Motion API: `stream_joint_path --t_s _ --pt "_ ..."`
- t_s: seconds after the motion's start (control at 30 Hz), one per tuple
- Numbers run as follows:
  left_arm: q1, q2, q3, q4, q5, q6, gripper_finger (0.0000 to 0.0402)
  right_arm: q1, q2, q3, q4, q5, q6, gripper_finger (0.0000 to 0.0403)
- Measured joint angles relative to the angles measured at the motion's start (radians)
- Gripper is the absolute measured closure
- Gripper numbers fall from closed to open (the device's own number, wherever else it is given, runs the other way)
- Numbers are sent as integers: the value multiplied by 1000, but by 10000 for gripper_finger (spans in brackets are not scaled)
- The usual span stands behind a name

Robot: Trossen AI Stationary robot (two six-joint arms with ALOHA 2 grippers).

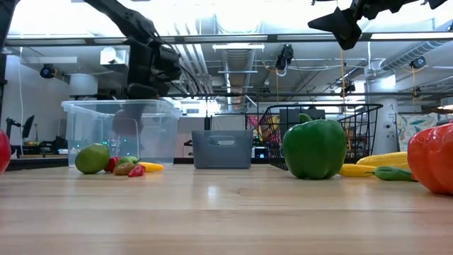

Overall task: Sort produce into baskets
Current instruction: Put the red apple into the transparent bin

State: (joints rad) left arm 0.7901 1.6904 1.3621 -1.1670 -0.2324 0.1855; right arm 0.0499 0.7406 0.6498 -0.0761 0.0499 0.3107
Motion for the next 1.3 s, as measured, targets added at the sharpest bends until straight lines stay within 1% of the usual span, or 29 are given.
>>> stream_joint_path --t_s 0.27,0.33,0.43,0.6,0.8,0.9,1.03,1.1,1.3 --pt "0 9 0 6 30 -6 157 0 0 0 -1 0 0 161" --pt "0 9 1 5 41 15 157 0 0 0 -1 0 0 161" --pt "0 9 1 4 49 99 157 0 0 0 -2 0 0 161" --pt "0 7 1 1 66 308 157 0 0 0 -2 0 0 161" --pt "-1 7 1 18 67 447 157 0 0 0 -2 0 0 161" --pt "-1 7 1 24 83 468 157 0 0 0 -2 0 0 161" --pt "-1 8 1 28 167 480 157 0 0 0 -2 0 -7 161" --pt "-1 8 1 40 192 483 157 0 0 0 -2 0 -8 161" --pt "-1 9 1 63 194 476 157 0 0 0 -2 0 -8 161"
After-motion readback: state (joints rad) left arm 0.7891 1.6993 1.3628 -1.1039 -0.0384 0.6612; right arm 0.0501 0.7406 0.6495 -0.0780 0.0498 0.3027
